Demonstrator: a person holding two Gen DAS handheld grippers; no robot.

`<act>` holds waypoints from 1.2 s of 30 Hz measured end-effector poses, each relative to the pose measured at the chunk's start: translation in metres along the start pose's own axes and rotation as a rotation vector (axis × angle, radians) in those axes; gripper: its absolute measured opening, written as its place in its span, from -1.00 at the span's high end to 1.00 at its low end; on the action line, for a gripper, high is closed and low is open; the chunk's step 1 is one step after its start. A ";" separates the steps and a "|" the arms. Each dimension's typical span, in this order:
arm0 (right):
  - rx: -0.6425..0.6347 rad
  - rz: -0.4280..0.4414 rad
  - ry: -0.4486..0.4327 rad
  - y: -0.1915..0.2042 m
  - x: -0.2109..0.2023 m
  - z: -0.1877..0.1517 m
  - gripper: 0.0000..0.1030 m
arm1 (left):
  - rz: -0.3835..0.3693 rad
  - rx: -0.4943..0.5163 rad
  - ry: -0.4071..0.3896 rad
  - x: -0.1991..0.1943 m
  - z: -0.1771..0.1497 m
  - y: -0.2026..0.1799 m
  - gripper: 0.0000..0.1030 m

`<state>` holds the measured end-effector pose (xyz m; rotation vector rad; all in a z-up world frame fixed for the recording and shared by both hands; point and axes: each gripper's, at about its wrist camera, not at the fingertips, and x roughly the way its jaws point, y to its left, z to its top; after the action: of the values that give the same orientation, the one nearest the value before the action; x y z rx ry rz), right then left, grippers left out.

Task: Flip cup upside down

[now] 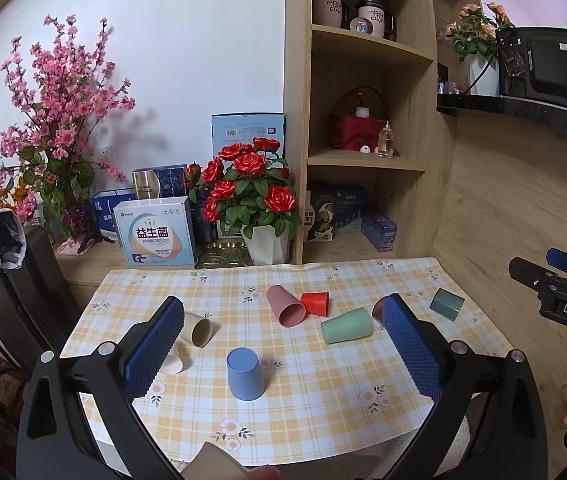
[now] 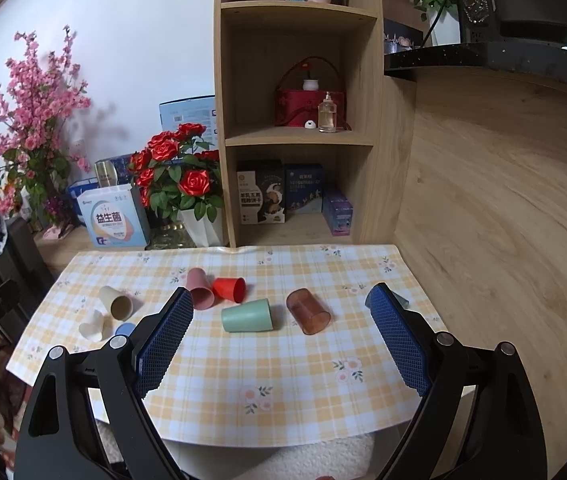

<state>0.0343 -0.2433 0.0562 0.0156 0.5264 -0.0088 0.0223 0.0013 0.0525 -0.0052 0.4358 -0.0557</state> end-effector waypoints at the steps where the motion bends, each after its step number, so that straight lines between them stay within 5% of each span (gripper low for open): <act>1: 0.001 0.000 -0.002 0.000 -0.001 0.000 -0.69 | -0.004 0.001 -0.001 0.000 0.000 0.000 -0.88; 36: -0.007 0.002 -0.003 0.002 -0.005 0.005 -0.69 | 0.004 -0.010 -0.030 -0.005 0.003 -0.001 -0.88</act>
<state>0.0324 -0.2417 0.0627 0.0097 0.5237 -0.0048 0.0189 0.0002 0.0578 -0.0148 0.4058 -0.0490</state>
